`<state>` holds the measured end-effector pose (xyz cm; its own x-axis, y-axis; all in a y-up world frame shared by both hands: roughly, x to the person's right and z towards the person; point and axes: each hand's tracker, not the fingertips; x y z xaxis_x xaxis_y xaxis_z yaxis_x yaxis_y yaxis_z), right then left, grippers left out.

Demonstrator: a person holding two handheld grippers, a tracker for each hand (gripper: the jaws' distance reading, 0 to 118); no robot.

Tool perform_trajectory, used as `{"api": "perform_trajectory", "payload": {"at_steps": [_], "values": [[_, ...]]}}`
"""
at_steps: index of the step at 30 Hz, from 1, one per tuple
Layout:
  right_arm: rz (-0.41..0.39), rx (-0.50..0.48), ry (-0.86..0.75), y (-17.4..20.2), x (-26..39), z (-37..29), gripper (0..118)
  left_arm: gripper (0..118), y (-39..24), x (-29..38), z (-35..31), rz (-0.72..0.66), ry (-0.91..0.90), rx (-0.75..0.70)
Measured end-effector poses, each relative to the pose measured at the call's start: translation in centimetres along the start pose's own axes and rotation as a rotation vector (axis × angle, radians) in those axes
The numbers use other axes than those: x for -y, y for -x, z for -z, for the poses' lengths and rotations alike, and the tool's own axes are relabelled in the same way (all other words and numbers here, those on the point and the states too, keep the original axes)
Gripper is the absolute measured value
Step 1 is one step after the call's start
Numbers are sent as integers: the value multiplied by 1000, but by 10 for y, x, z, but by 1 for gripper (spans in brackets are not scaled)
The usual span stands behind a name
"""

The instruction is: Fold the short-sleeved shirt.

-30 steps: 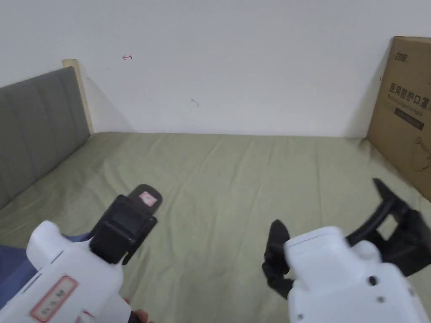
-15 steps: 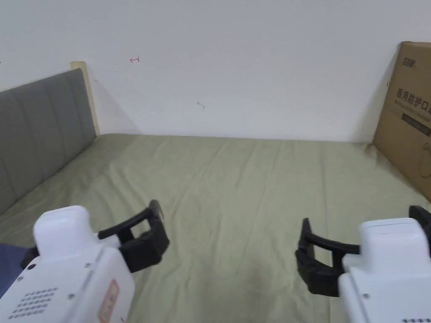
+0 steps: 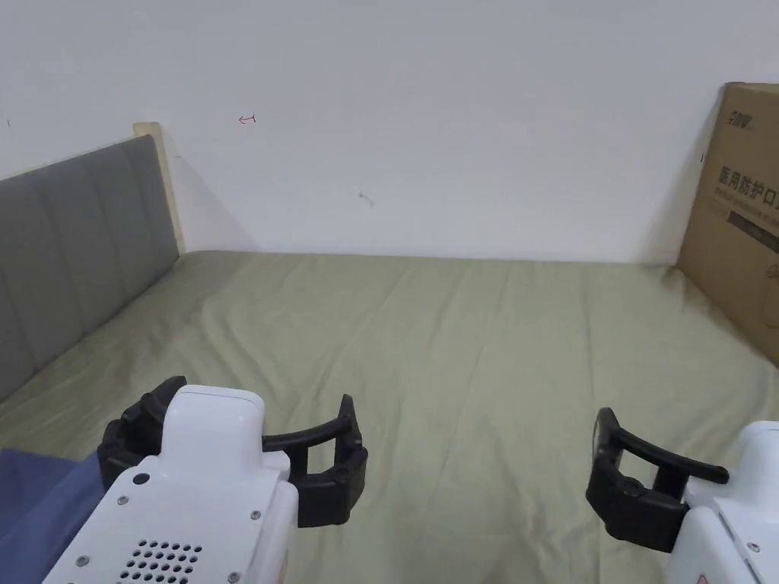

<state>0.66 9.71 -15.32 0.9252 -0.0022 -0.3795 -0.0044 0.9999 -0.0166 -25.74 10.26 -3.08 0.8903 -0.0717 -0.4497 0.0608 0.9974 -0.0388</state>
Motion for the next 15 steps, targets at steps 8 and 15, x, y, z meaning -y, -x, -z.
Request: {"api": "perform_trajectory", "payload": {"at_steps": [8,15], "values": [[9,-6,-2,11,-3,-3,21,53,6,-3,-1,-101,51,52],[21,-3,-22,7,-9,-6,0,0,11,-5,1,-127,48,29]]}}
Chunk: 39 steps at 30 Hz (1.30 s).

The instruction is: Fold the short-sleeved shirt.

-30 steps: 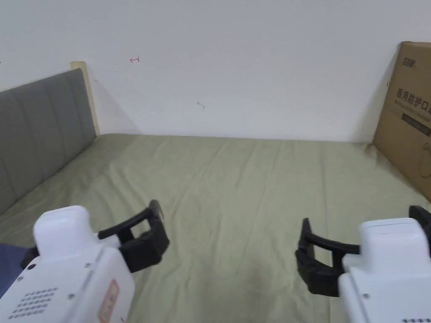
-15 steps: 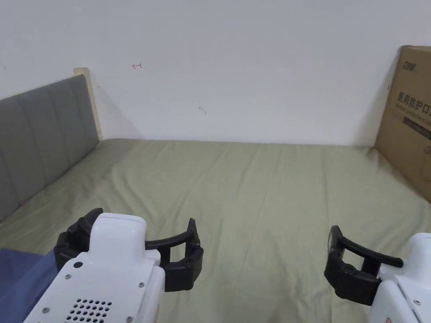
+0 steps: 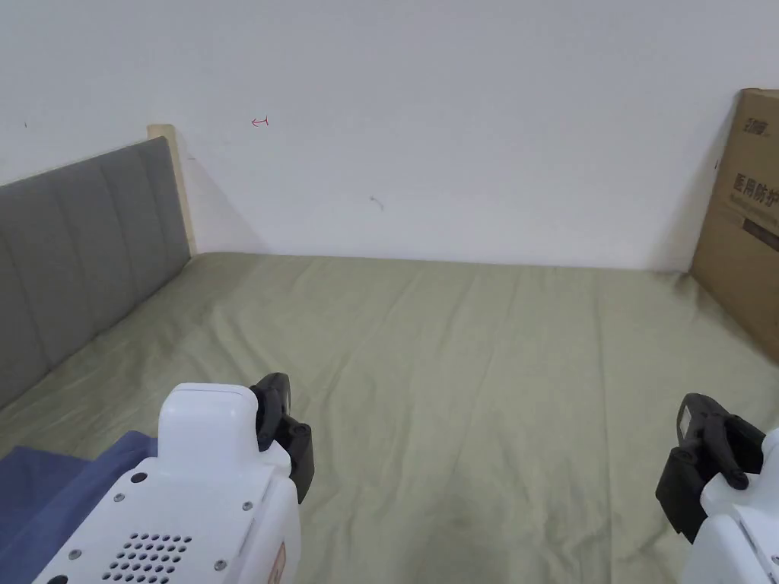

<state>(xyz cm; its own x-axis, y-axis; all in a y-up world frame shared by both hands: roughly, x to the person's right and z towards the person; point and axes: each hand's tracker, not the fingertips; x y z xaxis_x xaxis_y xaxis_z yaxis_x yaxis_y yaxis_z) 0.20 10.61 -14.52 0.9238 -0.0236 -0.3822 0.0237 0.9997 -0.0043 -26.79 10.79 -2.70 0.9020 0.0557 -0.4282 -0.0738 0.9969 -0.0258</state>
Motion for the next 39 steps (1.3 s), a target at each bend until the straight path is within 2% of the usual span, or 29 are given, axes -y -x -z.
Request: {"api": "perform_trajectory", "payload": {"at_steps": [3,6,10,17,20,25,29,34,38,39], "values": [[-19,-7,-1,3,-3,2,0,0,7,-4,3,-44,17,-6],[-27,-64,9,11,-6,5,0,0,17,-6,-1,-47,10,-41],[-29,-196,33,40,-11,15,0,0,43,-16,-20,-56,-9,-129],[3,-530,61,120,-6,18,0,0,98,-25,-76,11,-2,-403],[-7,-617,96,148,0,17,0,0,113,-25,-90,-19,7,-411],[-59,-644,113,165,8,14,0,0,122,-11,-79,-7,64,-432],[-69,-632,151,163,17,21,0,0,134,13,-46,-48,170,-375],[-53,-621,243,162,36,39,0,0,170,80,29,-92,473,-283],[-85,-619,299,171,53,56,0,0,200,140,85,-222,661,-237],[-94,-617,313,174,57,60,0,0,203,149,94,-200,673,-245]]}}
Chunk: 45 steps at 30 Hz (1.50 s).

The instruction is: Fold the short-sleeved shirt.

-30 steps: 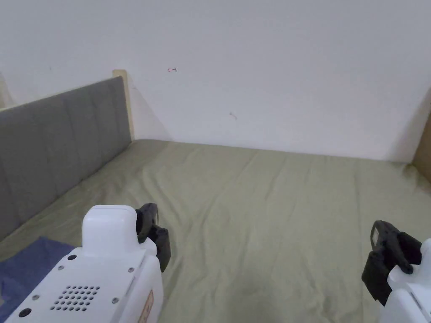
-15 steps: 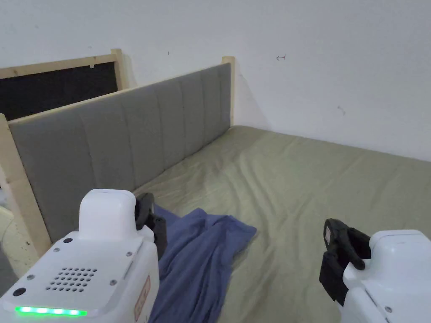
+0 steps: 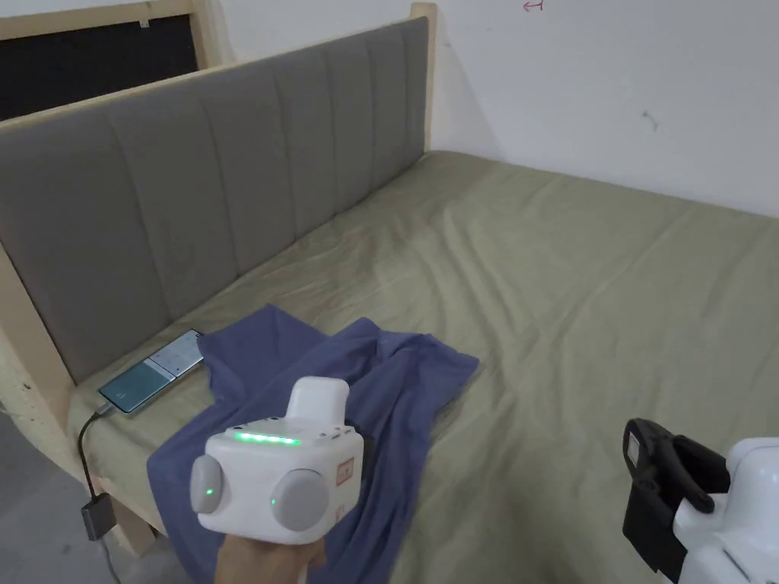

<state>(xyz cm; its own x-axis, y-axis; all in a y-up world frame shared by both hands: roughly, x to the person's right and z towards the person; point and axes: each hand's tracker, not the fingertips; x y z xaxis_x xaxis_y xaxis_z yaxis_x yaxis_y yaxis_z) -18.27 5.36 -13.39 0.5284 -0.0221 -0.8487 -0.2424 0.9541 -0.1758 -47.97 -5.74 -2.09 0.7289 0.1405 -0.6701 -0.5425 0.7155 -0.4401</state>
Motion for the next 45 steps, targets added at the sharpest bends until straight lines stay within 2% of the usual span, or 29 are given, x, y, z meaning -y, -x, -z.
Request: {"api": "perform_trajectory", "payload": {"at_steps": [5,6,8,9,10,15,18,21,24,26,27,30,31,32,38,41,45], "values": [[7,-5,55,-5,7,23,0,3,7,-15,39,74,21,-41],[10,-6,62,-7,8,26,0,15,7,-21,41,78,27,-41],[23,-17,81,-10,11,33,0,83,8,-33,53,90,45,-40],[28,-21,89,-11,13,36,0,108,8,-35,59,101,50,-46],[31,-23,98,-12,14,38,0,117,5,-37,65,113,51,-55],[31,-24,139,-16,21,46,0,117,0,-40,88,159,38,-94],[46,-35,159,-18,25,49,0,117,-1,-37,110,169,153,-131],[52,-44,174,-19,29,51,0,116,1,-34,118,86,198,-98],[69,-48,196,-20,34,54,0,108,6,-39,117,71,208,-68],[107,-61,208,-20,36,55,0,92,5,-46,111,60,209,-68],[116,-68,208,-20,36,54,0,79,5,-49,107,50,210,-68],[115,-72,208,-19,35,50,0,17,5,-54,99,20,205,-101],[108,-70,205,-19,34,48,0,6,6,-52,99,14,204,-142],[105,-68,203,-20,33,45,0,6,8,-50,99,-29,206,-92],[106,-39,157,-36,24,17,0,6,6,-67,80,-34,224,-99],[150,-14,127,-51,21,2,0,6,6,-81,49,-97,169,-57],[149,36,84,-69,18,-22,0,6,-3,-112,-8,-39,48,34]]}}
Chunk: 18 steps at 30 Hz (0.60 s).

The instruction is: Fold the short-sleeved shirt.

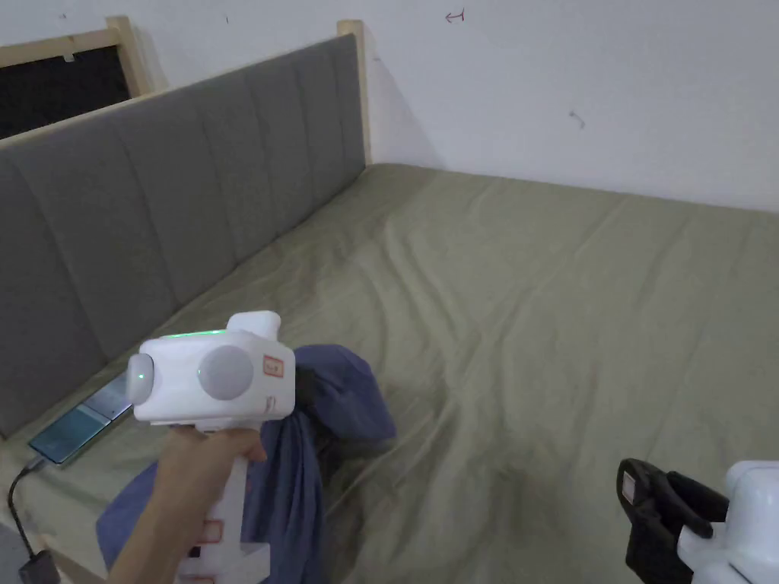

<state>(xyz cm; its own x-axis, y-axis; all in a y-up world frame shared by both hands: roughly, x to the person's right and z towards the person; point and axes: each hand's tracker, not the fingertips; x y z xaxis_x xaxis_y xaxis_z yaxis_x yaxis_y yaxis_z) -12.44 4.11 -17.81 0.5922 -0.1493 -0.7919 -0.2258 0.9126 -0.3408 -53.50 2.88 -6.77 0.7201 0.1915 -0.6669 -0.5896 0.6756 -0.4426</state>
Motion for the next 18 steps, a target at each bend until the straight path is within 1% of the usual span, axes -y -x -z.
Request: {"api": "perform_trajectory", "payload": {"at_steps": [2,4,7,8,10,12,14,16,18], "values": [[-1,26,-14,-8,-3,-11,0,6,-20,-23,-41,-12,-103,48],[28,41,-38,-20,-7,-23,0,6,-46,-47,-75,28,-167,110],[62,97,-94,-37,-14,-45,0,6,-112,-73,-120,183,-272,155],[60,120,-116,-43,-16,-53,0,6,-135,-79,-133,229,-300,195],[59,172,-137,-54,-20,-68,0,6,-182,-84,-150,266,-328,318],[74,210,-165,-68,-22,-84,0,6,-226,-84,-158,307,-318,443],[103,260,-190,-84,-23,-102,0,6,-280,-74,-162,390,-309,511],[128,316,-208,-100,-20,-121,0,6,-327,-57,-153,455,-272,576],[142,393,-210,-117,-14,-137,0,6,-362,-36,-134,432,-166,647]]}}
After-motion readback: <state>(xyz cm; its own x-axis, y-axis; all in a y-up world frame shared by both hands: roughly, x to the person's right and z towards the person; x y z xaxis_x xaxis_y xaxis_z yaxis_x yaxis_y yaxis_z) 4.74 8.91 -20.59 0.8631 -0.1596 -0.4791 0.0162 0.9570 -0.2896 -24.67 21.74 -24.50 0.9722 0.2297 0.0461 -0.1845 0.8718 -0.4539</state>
